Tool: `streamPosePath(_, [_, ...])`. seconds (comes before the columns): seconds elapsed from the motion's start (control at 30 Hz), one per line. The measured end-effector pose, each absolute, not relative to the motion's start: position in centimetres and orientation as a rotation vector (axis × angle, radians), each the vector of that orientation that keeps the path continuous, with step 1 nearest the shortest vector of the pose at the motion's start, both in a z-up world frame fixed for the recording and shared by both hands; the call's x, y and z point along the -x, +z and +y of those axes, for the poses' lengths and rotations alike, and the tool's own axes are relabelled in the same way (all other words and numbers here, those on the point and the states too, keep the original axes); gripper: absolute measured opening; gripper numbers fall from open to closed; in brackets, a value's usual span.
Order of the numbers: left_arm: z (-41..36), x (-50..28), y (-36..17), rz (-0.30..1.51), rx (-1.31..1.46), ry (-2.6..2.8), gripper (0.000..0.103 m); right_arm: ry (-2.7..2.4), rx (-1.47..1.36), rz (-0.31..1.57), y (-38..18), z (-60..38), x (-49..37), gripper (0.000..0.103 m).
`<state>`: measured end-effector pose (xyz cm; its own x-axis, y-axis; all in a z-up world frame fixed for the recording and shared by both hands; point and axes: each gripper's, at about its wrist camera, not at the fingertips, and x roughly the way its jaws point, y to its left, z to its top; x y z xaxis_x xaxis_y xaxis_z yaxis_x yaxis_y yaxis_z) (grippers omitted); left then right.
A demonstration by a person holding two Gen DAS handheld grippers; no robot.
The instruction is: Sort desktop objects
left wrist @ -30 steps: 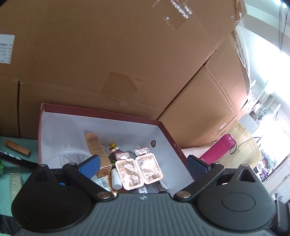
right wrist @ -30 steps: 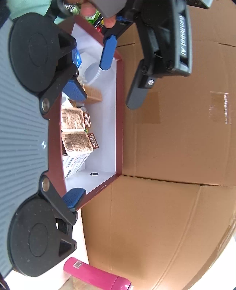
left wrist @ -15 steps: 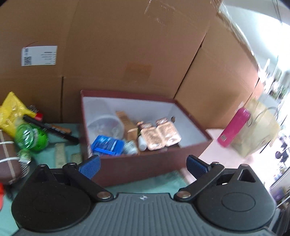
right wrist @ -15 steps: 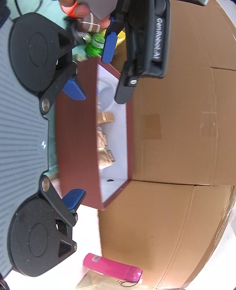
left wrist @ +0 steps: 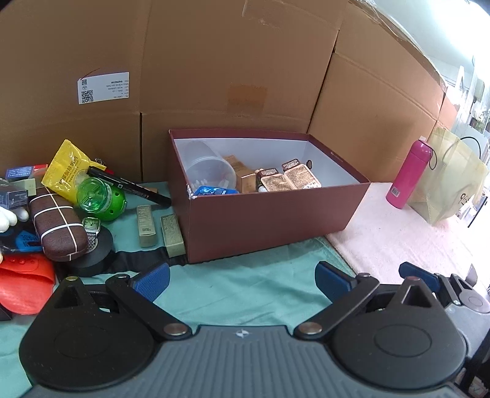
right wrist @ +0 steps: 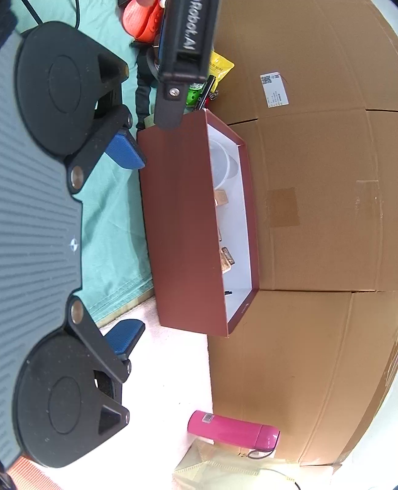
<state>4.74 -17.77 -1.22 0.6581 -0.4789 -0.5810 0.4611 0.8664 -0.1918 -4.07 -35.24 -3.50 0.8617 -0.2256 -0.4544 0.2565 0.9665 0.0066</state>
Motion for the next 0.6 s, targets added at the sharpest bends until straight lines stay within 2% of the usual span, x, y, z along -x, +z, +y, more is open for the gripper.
streamPosePath(0.6, [-17.1,-3.3,-1.5,0.660,-0.006,-0.577,0.103,-0.317,-0.053,0.524,-4.5,-33.3,3.4,0.101])
